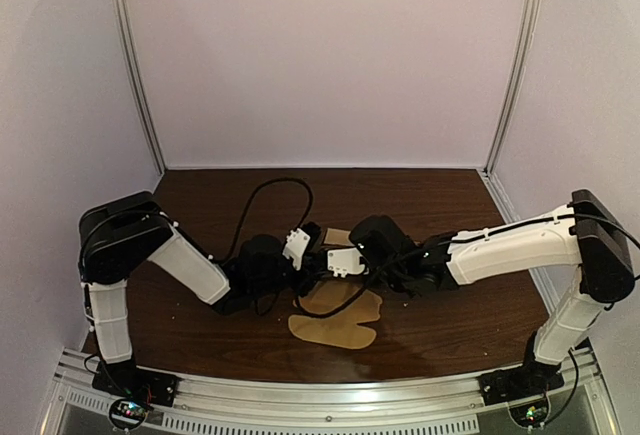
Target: Fold the paper box
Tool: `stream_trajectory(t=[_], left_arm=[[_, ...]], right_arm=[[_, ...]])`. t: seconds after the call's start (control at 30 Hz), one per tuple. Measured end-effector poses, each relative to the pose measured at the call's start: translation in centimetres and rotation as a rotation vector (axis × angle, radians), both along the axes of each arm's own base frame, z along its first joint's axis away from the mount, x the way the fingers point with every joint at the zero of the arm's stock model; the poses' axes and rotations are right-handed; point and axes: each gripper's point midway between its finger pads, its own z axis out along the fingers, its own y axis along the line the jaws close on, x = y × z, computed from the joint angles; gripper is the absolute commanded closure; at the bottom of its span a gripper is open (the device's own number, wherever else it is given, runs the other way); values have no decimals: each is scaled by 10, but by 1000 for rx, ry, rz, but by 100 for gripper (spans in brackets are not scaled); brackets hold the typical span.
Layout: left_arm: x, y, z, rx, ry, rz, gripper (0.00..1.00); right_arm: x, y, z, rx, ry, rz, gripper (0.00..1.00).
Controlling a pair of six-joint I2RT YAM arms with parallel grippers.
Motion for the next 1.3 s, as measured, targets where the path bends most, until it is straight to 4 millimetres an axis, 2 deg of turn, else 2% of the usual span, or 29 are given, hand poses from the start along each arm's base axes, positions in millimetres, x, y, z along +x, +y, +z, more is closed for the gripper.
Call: stream_trajectory(t=[0.17,0.3,0.47,0.67,0.87,1.0,1.2,1.3], left_arm=[[3,3,-1,-25,-27,27,74],[4,6,0,-44,-42,39,78],[7,6,-1,-62,-56,46,79],[9,6,-6,-71,-61,50,80],[9,6,-6,-75,-66,50,80],[9,6,-5,-75,-70,49,79],[9,5,-5,-71,-75,39,78],[8,4,-5,-69,-78,34,78]], right_arm=[[-2,1,1,10,40,-17,95],[-7,5,-1,16,91,-15,85],[-17,5,-7,2,157,-18,71],[-20,3,0,11,251,-43,58],[-20,-6,18,55,406,-67,47],[-17,-13,39,147,562,-87,42],[9,-18,83,360,770,-133,38],[34,0,89,447,882,-141,37]])
